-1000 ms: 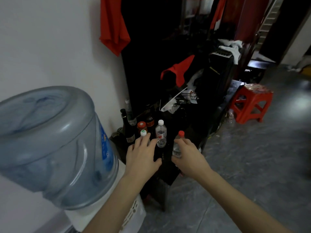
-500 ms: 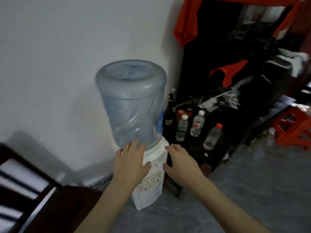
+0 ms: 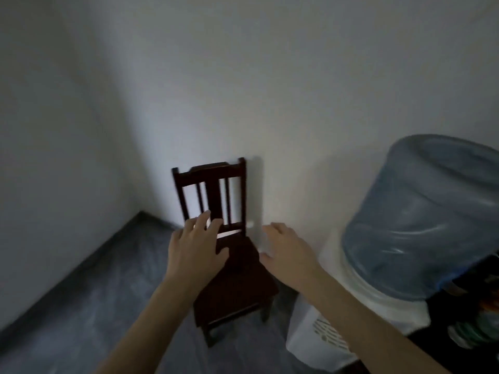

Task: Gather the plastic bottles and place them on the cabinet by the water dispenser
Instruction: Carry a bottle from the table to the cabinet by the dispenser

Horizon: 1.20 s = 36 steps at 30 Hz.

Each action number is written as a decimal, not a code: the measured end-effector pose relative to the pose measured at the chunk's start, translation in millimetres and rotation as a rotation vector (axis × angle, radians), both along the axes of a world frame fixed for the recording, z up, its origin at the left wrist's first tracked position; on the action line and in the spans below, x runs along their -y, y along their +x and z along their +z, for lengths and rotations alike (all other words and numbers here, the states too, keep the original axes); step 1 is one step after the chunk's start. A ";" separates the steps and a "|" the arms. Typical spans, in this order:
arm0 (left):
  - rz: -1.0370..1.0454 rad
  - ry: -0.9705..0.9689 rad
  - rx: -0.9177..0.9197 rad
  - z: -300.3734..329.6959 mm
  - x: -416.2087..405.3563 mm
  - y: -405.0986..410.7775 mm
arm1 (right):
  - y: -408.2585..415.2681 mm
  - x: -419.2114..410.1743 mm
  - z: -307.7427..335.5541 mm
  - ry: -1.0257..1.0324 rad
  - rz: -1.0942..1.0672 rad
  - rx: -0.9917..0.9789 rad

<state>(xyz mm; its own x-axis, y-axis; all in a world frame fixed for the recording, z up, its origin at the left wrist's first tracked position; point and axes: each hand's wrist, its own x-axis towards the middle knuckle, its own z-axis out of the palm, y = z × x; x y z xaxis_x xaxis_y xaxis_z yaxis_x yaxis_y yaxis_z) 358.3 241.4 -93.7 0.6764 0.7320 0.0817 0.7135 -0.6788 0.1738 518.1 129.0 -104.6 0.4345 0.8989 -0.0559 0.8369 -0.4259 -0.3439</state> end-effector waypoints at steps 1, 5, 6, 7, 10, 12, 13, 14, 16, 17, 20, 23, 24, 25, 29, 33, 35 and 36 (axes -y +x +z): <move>0.065 0.004 -0.011 2.0 -6.2 -21.1 | -11.5 -16.1 2.0 0.009 0.057 -0.006; 0.308 0.038 0.004 13.4 -24.9 -107.0 | -78.7 -80.4 10.4 0.069 0.301 0.029; 0.364 0.040 0.001 16.3 -27.7 -128.9 | -99.8 -94.5 12.3 0.085 0.359 0.028; 0.416 0.044 -0.005 18.8 -29.4 -151.7 | -122.2 -107.5 13.2 0.094 0.419 0.023; 0.574 0.056 -0.006 23.0 -29.2 -223.1 | -194.0 -139.7 13.0 0.094 0.589 0.018; 0.680 0.073 -0.004 24.7 -25.1 -271.8 | -244.0 -156.7 14.3 0.084 0.686 0.014; 0.734 0.079 0.000 25.7 -22.2 -297.1 | -270.4 -164.5 15.6 0.086 0.729 0.017; 0.789 0.080 -0.007 26.2 -19.1 -323.3 | -298.0 -171.2 17.6 0.088 0.772 0.019; 0.890 0.086 -0.032 27.5 -11.5 -374.5 | -352.9 -180.4 21.9 0.080 0.865 0.015; 0.949 0.094 -0.028 27.9 -5.2 -405.0 | -386.8 -184.7 24.3 0.079 0.928 0.023; 1.073 0.112 -0.017 33.0 10.9 -468.3 | -462.8 -191.2 31.2 0.097 1.061 0.020; 1.184 0.125 -0.021 37.2 31.2 -526.2 | -539.5 -190.1 36.0 0.136 1.175 0.008; 1.221 0.131 -0.027 36.9 38.9 -544.4 | -563.7 -188.1 36.5 0.141 1.213 0.001; 1.262 0.130 -0.036 36.2 46.6 -562.0 | -586.7 -185.4 36.7 0.139 1.250 -0.009; 1.428 0.091 -0.046 33.2 78.1 -617.9 | -664.9 -169.6 33.7 0.095 1.406 -0.038; 1.578 0.045 -0.039 26.9 104.1 -657.6 | -728.6 -156.0 25.9 0.062 1.561 -0.041; 1.650 0.014 -0.039 21.4 114.2 -675.1 | -757.5 -153.0 21.6 0.057 1.631 -0.019; 1.686 0.001 -0.041 19.1 117.7 -684.4 | -772.1 -152.9 19.6 0.058 1.660 -0.017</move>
<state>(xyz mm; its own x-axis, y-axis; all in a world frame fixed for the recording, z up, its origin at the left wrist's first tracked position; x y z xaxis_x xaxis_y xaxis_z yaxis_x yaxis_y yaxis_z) -326.1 123.7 -74.6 -0.8031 0.5897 0.0859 0.5957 0.7912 0.1383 -254.0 281.9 -85.0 -0.9358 0.3526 -0.0023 0.3324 0.8800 -0.3393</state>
